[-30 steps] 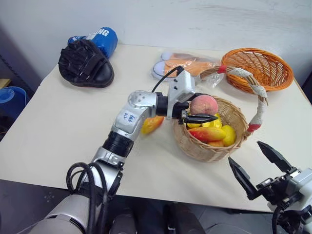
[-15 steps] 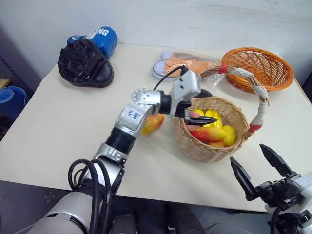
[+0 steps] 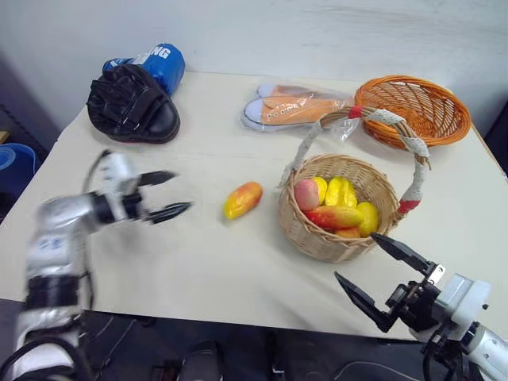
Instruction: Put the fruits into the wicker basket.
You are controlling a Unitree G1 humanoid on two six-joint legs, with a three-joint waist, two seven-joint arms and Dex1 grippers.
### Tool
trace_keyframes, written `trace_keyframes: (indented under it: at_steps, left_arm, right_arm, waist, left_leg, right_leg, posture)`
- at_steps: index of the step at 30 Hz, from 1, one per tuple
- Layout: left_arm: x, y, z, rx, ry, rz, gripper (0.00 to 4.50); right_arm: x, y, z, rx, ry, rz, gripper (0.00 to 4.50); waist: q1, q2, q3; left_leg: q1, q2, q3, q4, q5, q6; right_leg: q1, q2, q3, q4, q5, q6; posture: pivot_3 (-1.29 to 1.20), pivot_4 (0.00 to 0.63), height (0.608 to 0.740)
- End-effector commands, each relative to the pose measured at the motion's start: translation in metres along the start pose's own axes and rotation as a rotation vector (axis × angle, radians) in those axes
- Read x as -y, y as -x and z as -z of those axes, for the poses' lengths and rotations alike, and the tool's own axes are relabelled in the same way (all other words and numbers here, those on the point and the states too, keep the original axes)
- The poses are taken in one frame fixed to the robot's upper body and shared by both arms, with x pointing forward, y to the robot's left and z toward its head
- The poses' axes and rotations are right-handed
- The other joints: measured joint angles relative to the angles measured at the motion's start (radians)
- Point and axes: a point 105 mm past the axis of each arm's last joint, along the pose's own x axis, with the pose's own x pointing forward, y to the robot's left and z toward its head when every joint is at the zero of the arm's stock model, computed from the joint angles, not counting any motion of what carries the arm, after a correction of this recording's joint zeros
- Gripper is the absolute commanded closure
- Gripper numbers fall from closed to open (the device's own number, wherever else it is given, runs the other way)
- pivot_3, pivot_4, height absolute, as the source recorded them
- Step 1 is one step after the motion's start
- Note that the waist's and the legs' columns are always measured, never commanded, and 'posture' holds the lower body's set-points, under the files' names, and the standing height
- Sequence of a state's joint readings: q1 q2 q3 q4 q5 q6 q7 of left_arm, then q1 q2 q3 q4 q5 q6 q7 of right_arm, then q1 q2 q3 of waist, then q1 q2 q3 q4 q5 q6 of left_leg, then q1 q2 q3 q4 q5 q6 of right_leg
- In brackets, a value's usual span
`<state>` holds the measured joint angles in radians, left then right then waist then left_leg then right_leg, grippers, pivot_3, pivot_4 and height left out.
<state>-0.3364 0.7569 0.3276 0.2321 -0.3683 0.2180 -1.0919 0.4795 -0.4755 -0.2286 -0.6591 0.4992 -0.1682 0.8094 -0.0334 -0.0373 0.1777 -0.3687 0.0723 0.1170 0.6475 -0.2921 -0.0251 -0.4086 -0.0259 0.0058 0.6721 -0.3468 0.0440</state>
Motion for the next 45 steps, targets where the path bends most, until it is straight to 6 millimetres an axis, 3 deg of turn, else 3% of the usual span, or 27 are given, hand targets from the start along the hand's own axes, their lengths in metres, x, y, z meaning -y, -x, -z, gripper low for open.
trace_keyframes:
  at_steps: [1,4,7,13,20,22,24,27,37,43,45]
  left_arm:
    - [-0.013,0.048,0.008,-0.051,-0.023,-0.149,0.03]
    - [-0.016,0.067,0.014,-0.092,0.004,-0.206,0.03]
    - [-0.007,0.057,0.007,-0.085,0.013,-0.147,0.03]
    - [0.020,0.002,-0.018,-0.037,-0.027,0.054,0.03]
    - [0.045,-0.110,-0.050,0.003,-0.006,0.246,0.03]
    - [0.055,-0.131,-0.049,-0.031,-0.027,0.295,0.03]
    - [0.053,-0.150,-0.045,-0.089,-0.079,0.268,0.03]
    - [0.058,-0.169,-0.042,-0.135,-0.049,0.288,0.03]
    - [0.075,-0.195,-0.023,-0.245,-0.068,0.346,0.03]
    - [0.076,-0.190,-0.020,-0.228,-0.068,0.374,1.54]
    - [0.081,-0.173,-0.025,-0.212,-0.072,0.489,1.63]
  right_arm:
    - [-0.002,-0.012,-0.010,0.049,0.029,-0.056,0.00]
    - [0.000,-0.019,-0.011,0.052,0.034,-0.072,0.00]
    - [0.003,-0.021,-0.009,0.044,0.038,-0.071,0.00]
    - [0.010,-0.021,-0.008,0.036,0.076,-0.047,0.00]
    - [0.016,-0.004,0.000,-0.027,0.084,0.034,0.00]
    - [0.016,0.000,0.001,-0.038,0.083,0.056,0.00]
    - [0.016,0.003,-0.001,-0.044,0.088,0.077,0.00]
    - [0.014,0.006,-0.004,-0.049,0.092,0.100,0.00]
    - [0.009,0.008,-0.013,-0.049,0.107,0.146,0.00]
    - [0.009,0.012,-0.011,-0.050,0.098,0.171,0.00]
    - [0.007,0.014,-0.010,-0.055,0.090,0.176,0.00]
  waist:
    - [0.003,0.000,0.000]
    - [0.016,-0.003,-0.002]
    - [0.025,-0.004,-0.002]
    - [0.028,-0.004,-0.002]
    - [0.031,-0.004,-0.003]
    - [0.020,-0.004,-0.003]
    - [0.010,-0.004,-0.003]
    - [0.001,-0.004,-0.002]
    - [0.006,-0.004,-0.002]
    - [0.006,-0.004,-0.002]
    - [0.004,-0.004,-0.002]
  left_leg:
    - [0.000,0.000,0.000,0.000,0.000,0.001]
    - [0.000,-0.002,-0.001,0.000,-0.002,0.002]
    - [0.000,-0.003,-0.002,0.000,-0.002,0.003]
    - [0.000,-0.003,-0.002,-0.001,-0.002,0.003]
    - [-0.001,-0.006,-0.001,0.001,-0.002,0.004]
    - [-0.001,-0.005,0.001,0.001,-0.001,0.002]
    - [-0.001,-0.004,0.003,0.001,0.000,0.000]
    - [0.000,-0.004,0.003,0.001,0.001,0.000]
    - [-0.001,-0.004,0.003,0.001,0.002,-0.002]
    - [-0.001,-0.004,0.003,0.001,0.002,-0.002]
    - [-0.001,-0.004,0.003,0.001,0.002,-0.002]
  right_leg:
    - [0.000,-0.001,0.000,0.000,0.000,0.000]
    - [0.001,-0.004,-0.002,-0.001,0.000,0.000]
    - [0.002,-0.005,-0.003,-0.001,0.000,-0.001]
    - [0.002,-0.005,-0.003,-0.002,0.000,-0.001]
    - [0.003,-0.002,-0.001,-0.002,0.002,0.002]
    - [0.002,-0.001,0.001,-0.004,0.002,0.003]
    - [0.002,0.000,0.002,-0.004,0.002,0.003]
    - [0.001,0.000,0.003,-0.003,0.002,0.003]
    - [0.001,0.000,0.002,-0.001,0.002,0.003]
    - [0.001,0.000,0.002,-0.001,0.002,0.003]
    - [0.001,0.000,0.002,-0.001,0.002,0.003]
  posture:
    - [0.00,0.150,0.740]
    - [0.00,0.150,0.740]
    - [0.00,0.150,0.740]
    - [0.00,0.150,0.740]
    - [0.00,0.150,0.740]
    - [0.00,0.150,0.740]
    - [0.00,0.150,0.740]
    - [0.00,0.150,0.740]
    - [0.00,0.150,0.740]
    - [0.00,0.150,0.740]
    - [0.00,0.150,0.740]
